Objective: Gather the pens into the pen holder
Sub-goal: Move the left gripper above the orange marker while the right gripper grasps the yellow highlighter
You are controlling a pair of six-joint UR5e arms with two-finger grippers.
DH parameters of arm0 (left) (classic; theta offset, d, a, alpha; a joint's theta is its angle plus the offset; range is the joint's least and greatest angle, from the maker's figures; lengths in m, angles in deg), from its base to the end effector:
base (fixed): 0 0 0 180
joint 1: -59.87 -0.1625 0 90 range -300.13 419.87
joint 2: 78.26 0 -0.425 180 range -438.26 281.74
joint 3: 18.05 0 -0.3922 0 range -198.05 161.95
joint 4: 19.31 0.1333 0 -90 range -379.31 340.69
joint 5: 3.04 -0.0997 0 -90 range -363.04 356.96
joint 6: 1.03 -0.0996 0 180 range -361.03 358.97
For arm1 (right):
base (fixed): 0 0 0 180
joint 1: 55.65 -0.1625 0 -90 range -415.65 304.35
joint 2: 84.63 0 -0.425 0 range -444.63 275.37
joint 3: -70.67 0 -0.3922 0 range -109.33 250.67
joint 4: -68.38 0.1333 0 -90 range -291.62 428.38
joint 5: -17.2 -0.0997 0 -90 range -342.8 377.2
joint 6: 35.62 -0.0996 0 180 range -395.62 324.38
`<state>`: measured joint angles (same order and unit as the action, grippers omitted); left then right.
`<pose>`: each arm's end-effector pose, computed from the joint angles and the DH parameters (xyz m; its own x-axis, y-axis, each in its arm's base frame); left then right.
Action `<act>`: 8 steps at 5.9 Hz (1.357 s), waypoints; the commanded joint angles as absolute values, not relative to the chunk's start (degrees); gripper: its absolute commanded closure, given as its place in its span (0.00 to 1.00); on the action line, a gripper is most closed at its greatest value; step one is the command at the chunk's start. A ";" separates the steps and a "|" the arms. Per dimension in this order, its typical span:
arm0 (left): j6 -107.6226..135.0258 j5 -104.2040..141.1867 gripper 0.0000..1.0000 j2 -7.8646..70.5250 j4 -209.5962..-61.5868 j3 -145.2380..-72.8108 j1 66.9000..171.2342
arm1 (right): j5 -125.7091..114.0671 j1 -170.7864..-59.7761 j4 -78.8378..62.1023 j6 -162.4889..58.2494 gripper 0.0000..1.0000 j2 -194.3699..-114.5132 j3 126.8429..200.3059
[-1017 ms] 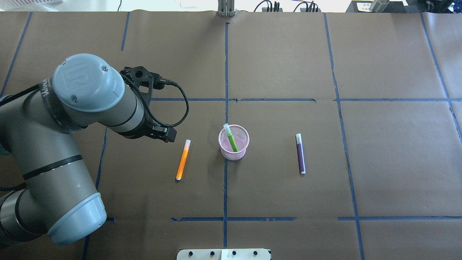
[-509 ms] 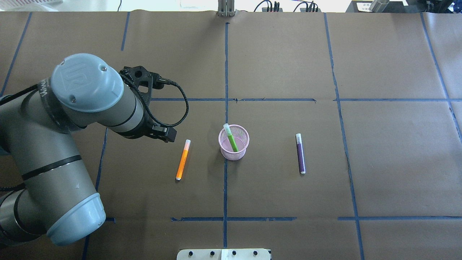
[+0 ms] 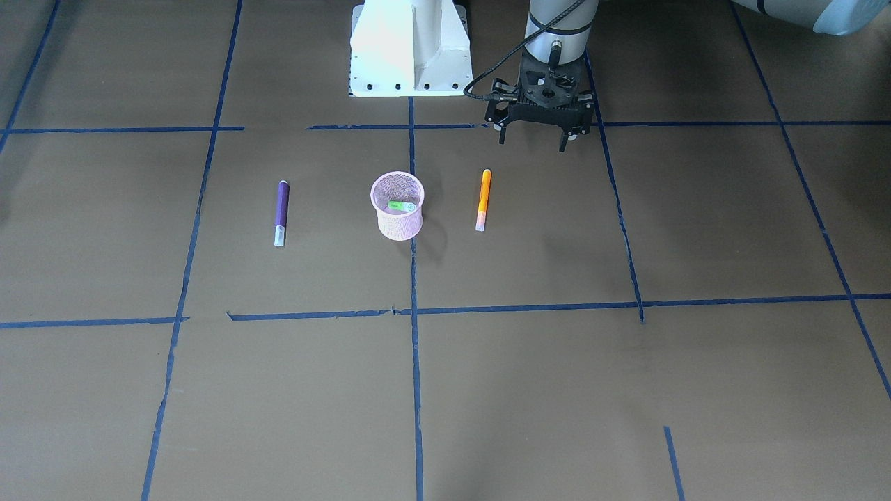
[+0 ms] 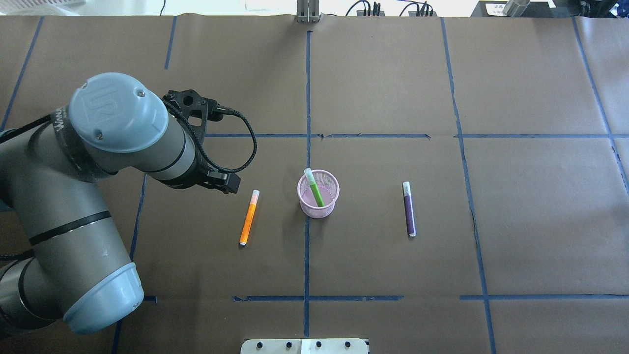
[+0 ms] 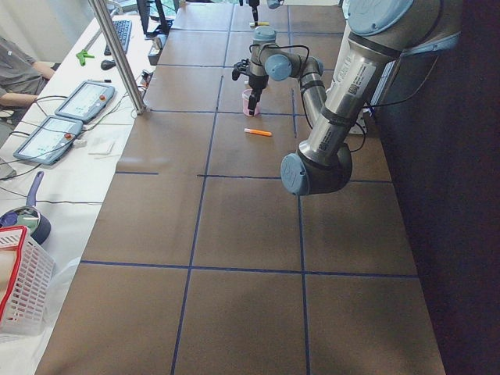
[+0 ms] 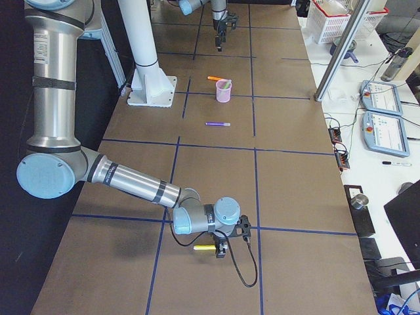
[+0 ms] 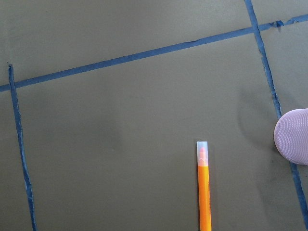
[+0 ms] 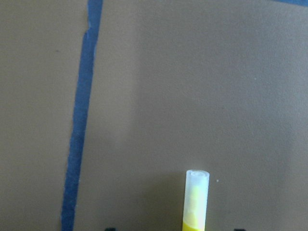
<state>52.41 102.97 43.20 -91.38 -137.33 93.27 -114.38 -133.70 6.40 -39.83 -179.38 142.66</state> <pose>0.4023 -0.3921 0.1853 0.7139 0.2151 -0.6664 -0.0655 0.9680 0.2423 -0.0238 -0.4371 0.8028 0.7324 -0.1423 0.6658 0.1528 0.9873 0.0429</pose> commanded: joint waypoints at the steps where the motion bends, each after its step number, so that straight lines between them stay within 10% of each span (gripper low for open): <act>1: 52.41 103.04 0.00 43.20 -91.47 -137.32 93.18 | -114.37 -133.26 6.42 -39.75 0.27 -179.47 141.52; 3: 52.41 102.95 0.00 43.20 -91.47 -137.32 93.18 | -114.37 -133.26 6.42 -39.84 0.39 -179.47 140.63; 6: 52.32 102.95 0.00 43.20 -91.56 -137.23 93.09 | -114.46 -133.26 6.42 -39.92 1.00 -179.47 141.06; 8: 52.32 102.95 0.00 43.20 -91.56 -137.23 93.09 | -114.63 -133.35 6.50 -39.93 1.00 -179.38 141.68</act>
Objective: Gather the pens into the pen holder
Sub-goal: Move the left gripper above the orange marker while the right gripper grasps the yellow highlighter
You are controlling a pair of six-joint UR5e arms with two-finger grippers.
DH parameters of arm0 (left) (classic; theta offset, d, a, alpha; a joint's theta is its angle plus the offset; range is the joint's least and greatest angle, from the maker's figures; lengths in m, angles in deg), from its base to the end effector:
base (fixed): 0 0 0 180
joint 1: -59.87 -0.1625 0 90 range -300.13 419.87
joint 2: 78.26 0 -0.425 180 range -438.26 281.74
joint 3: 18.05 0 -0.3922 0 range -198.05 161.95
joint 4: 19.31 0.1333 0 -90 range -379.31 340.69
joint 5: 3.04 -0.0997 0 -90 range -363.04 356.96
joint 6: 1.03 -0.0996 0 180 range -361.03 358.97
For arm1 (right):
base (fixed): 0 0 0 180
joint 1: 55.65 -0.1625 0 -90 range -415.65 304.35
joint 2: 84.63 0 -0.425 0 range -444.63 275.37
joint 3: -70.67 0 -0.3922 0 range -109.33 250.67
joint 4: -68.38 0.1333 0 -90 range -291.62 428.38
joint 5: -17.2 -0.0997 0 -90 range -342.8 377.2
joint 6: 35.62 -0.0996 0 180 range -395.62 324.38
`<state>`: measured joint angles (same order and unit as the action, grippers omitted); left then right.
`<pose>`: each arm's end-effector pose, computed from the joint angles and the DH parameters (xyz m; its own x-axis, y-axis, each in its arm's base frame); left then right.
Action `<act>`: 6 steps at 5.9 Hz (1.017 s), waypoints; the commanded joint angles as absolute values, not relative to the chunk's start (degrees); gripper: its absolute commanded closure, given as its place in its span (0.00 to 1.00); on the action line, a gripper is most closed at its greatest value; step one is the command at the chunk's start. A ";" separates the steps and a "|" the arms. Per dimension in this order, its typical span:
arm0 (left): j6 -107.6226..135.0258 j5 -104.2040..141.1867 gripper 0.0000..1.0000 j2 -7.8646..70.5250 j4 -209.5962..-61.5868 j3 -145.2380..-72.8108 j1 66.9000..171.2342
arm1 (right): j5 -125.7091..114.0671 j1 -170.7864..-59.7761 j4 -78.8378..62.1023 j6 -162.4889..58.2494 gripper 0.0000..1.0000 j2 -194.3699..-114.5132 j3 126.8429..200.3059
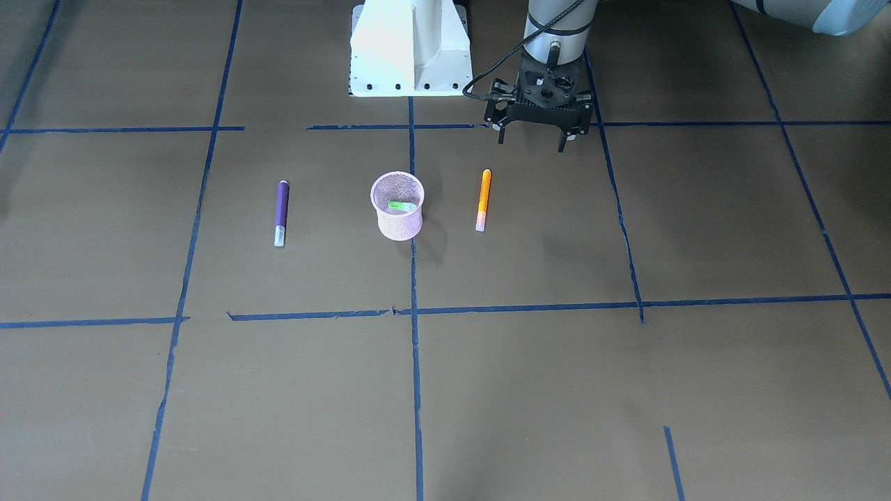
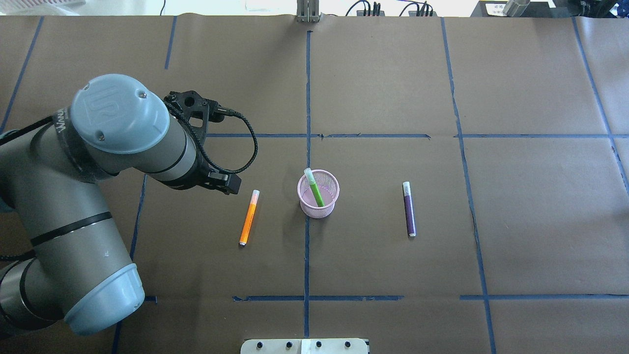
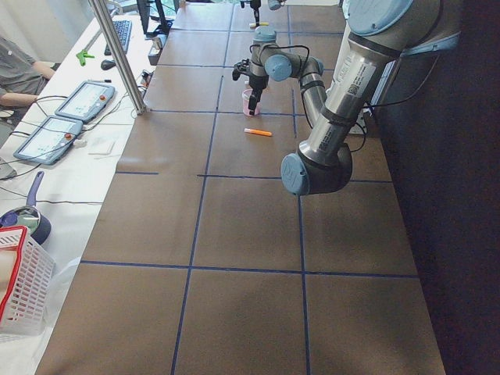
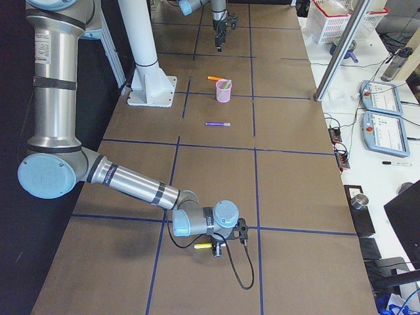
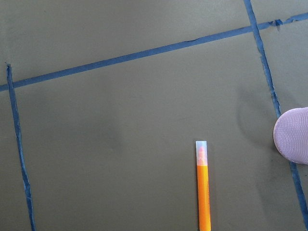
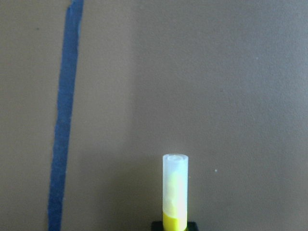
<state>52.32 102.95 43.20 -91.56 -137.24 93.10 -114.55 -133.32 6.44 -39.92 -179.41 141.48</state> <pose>0.4039 -0.3912 0.1854 0.7124 0.2193 -0.6666 -0.0690 0.9672 0.2444 -0.0259 -0.4321 0.8124 0.7327 -0.1321 0.6677 0.1585 0.9871 0.0213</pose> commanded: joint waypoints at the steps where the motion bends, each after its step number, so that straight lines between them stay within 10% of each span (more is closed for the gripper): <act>1: 52.32 102.95 0.00 43.20 -91.56 -137.23 93.09 | -114.98 -133.43 7.37 -40.01 1.00 -179.55 144.38; 6: 52.41 103.04 0.00 43.20 -91.56 -137.32 93.36 | -117.54 -132.73 8.79 -44.46 1.00 -178.33 168.11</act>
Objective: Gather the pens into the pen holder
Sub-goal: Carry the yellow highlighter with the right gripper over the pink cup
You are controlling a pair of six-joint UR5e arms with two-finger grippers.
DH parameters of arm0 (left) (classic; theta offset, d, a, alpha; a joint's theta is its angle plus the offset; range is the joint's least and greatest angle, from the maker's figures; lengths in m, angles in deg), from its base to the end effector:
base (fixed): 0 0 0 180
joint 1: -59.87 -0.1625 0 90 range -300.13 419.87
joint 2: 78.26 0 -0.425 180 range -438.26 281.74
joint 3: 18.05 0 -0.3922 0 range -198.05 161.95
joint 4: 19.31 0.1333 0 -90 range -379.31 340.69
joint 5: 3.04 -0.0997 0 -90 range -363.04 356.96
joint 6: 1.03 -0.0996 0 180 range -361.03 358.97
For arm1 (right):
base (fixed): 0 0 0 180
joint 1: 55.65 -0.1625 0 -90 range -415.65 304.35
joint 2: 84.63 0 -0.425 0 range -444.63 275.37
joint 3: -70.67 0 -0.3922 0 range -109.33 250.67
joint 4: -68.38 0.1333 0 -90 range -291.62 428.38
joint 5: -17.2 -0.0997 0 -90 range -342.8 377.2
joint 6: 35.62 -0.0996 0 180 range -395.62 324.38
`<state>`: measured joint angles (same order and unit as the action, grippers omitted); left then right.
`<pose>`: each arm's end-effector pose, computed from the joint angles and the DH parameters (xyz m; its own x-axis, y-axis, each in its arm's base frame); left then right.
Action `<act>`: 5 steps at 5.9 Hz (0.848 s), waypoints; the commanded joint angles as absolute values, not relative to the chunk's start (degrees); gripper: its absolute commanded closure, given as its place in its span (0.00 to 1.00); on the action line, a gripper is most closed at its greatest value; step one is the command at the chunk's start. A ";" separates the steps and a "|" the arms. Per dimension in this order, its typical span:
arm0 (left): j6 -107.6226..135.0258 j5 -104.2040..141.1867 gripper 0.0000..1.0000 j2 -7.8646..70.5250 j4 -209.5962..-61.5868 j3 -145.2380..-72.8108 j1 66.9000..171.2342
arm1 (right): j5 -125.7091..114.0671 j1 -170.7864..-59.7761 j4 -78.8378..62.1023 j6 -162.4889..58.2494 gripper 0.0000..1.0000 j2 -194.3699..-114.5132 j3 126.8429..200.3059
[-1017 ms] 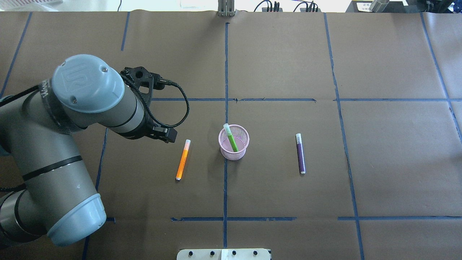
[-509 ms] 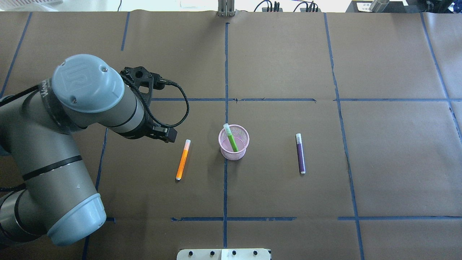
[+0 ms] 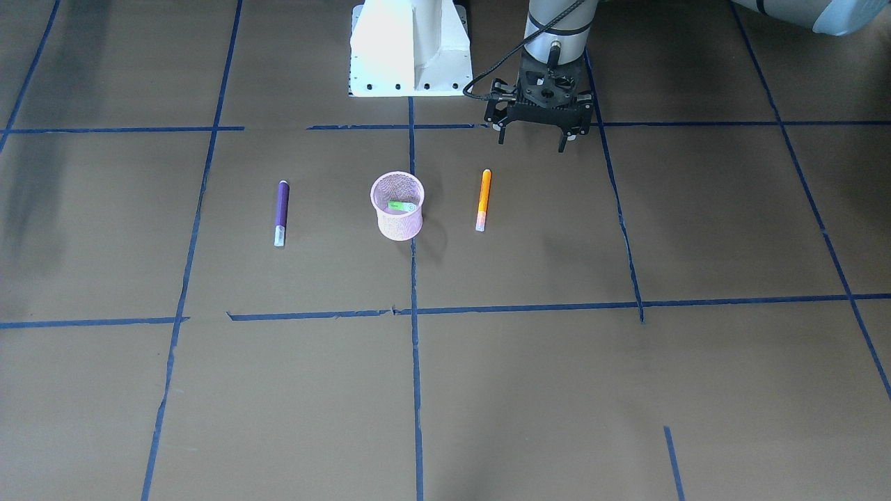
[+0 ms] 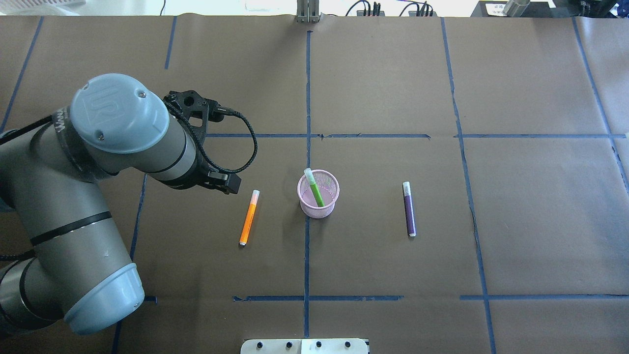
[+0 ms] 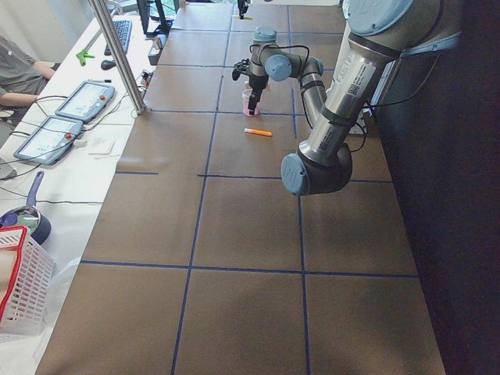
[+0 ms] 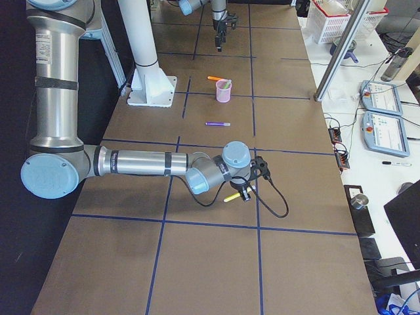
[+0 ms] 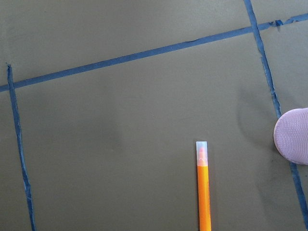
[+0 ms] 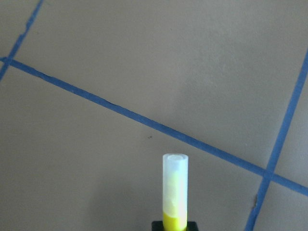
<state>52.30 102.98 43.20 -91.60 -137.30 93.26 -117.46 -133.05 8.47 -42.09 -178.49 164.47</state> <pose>0.4026 -0.3921 0.1850 0.7118 0.2183 -0.6676 -0.0664 0.9671 0.2454 -0.0441 -0.4875 0.5984 0.6348 -0.4001 0.6611 0.1181 0.8957 0.4287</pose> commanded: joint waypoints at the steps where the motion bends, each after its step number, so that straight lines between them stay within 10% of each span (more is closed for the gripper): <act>1: 54.50 104.43 0.00 43.03 -91.21 -137.24 95.01 | -117.62 -130.47 8.88 -49.72 1.00 -175.98 171.27; 5: 48.56 114.88 0.00 38.64 -91.38 -137.15 103.97 | -97.93 -108.63 8.79 -82.47 1.00 -163.51 182.62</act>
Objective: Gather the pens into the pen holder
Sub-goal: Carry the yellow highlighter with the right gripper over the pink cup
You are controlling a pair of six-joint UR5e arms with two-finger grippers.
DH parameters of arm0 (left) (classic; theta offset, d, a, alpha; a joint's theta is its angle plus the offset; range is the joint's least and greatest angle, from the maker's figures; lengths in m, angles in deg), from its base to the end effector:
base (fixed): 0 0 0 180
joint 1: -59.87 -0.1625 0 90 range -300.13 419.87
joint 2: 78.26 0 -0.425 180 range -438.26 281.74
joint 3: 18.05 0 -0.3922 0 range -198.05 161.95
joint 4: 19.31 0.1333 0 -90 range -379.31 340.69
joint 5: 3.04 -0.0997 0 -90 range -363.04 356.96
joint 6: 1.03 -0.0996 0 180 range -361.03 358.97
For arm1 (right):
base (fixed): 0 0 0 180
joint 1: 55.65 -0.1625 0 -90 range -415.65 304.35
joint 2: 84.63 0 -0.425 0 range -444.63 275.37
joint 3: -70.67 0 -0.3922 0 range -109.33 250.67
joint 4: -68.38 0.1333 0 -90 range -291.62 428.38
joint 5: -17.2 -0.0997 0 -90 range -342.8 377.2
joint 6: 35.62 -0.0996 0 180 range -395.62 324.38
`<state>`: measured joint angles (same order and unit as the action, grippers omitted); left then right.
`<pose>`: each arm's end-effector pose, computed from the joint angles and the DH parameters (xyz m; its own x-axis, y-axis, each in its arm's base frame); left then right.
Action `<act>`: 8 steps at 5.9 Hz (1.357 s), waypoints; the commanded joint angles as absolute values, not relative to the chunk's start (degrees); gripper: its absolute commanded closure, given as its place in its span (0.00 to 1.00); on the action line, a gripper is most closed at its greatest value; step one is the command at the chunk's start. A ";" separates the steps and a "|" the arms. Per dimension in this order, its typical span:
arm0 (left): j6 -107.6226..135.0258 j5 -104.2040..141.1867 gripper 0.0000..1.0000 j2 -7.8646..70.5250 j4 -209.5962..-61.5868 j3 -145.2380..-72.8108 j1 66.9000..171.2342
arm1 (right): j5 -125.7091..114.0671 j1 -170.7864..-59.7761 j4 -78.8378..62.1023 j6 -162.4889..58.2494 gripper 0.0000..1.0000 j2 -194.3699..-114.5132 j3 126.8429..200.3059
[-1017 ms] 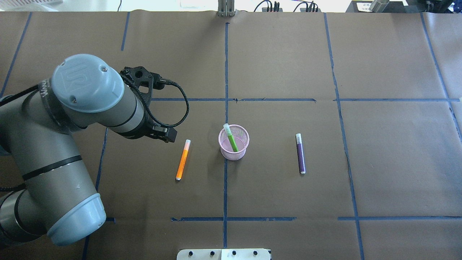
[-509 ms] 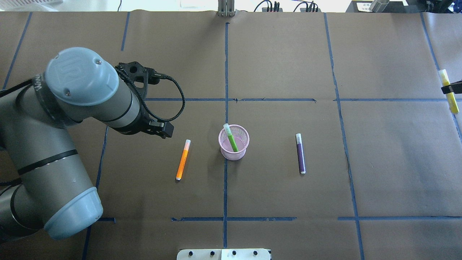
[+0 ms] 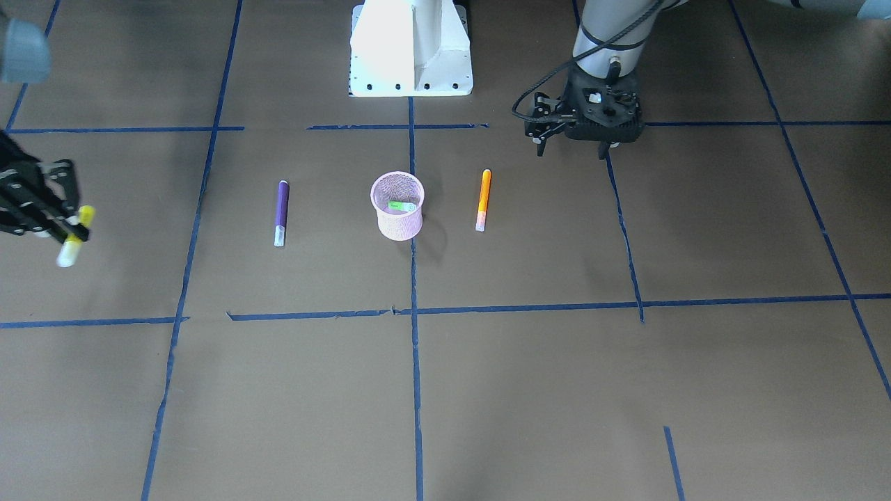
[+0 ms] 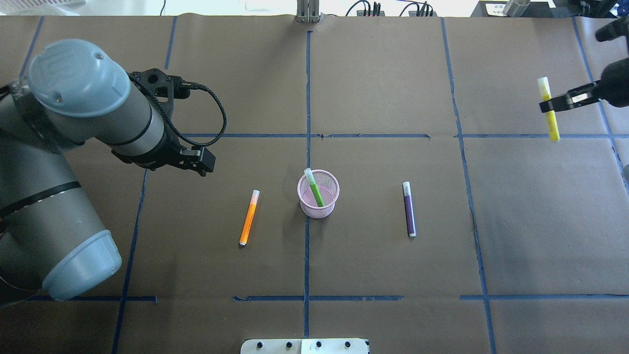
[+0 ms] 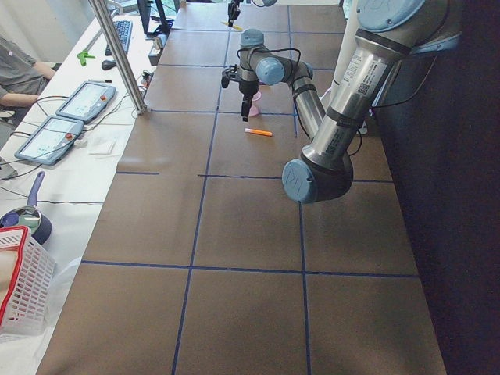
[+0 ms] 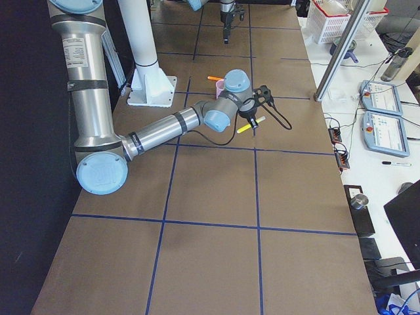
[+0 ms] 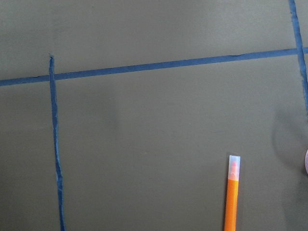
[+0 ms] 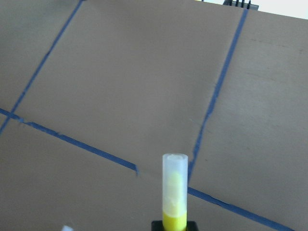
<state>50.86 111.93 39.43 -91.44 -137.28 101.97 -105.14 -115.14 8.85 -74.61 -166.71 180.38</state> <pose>0.3438 -0.4337 0.2175 0.7067 0.1155 -0.6980 -0.0327 0.9909 0.1309 -0.2002 -0.4974 0.3614 0.5554 -0.3511 0.7539 -0.1044 0.8699 0.4820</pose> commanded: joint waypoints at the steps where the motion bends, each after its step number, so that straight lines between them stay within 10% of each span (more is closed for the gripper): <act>1: 48.54 114.99 0.00 38.63 -91.30 -136.89 103.99 | -87.76 -100.38 8.35 -91.17 1.00 -157.56 182.99; 8: 49.68 115.00 0.00 38.89 -91.29 -136.88 103.90 | -45.13 -72.36 8.79 -94.33 1.00 -145.10 175.26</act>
